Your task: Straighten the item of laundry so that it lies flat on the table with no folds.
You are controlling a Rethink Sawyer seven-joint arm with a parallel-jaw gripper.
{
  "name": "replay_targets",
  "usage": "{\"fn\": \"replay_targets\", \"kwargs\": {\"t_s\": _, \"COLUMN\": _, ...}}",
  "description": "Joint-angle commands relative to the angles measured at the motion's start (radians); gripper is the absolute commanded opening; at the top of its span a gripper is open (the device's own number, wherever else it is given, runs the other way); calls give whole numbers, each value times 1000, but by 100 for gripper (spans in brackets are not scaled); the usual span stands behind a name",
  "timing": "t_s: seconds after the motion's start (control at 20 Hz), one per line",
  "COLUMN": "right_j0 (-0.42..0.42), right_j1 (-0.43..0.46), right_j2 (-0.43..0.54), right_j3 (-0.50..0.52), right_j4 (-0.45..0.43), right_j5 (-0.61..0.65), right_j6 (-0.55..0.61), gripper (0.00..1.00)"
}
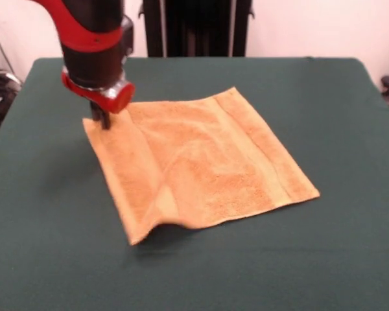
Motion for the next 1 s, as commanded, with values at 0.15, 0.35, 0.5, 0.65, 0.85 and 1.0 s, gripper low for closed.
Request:
{"fn": "replay_targets", "kwargs": {"t_s": 0.15, "right_j0": -13, "right_j1": -34, "right_j2": 24, "right_j3": 110, "right_j4": -72, "right_j5": 47, "right_j6": -63, "gripper": 0}}
{"fn": "replay_targets", "kwargs": {"t_s": 0.35, "right_j0": -29, "right_j1": -34, "right_j2": 32, "right_j3": 126, "right_j4": -86, "right_j5": 24, "right_j6": -54, "gripper": 0}}
{"fn": "replay_targets", "kwargs": {"t_s": 0.5, "right_j0": -50, "right_j1": -2, "right_j2": 45, "right_j3": 120, "right_j4": -96, "right_j5": -12, "right_j6": -43, "gripper": 0}}
{"fn": "replay_targets", "kwargs": {"t_s": 0.65, "right_j0": -59, "right_j1": 4, "right_j2": 55, "right_j3": 136, "right_j4": -106, "right_j5": -92, "right_j6": -12, "gripper": 100}}
{"fn": "replay_targets", "kwargs": {"t_s": 0.85, "right_j0": -65, "right_j1": 16, "right_j2": 62, "right_j3": 134, "right_j4": -97, "right_j5": -101, "right_j6": 8, "gripper": 100}}
{"fn": "replay_targets", "kwargs": {"t_s": 1.0, "right_j0": -65, "right_j1": 15, "right_j2": 58, "right_j3": 137, "right_j4": -107, "right_j5": -128, "right_j6": 23, "gripper": 100}}
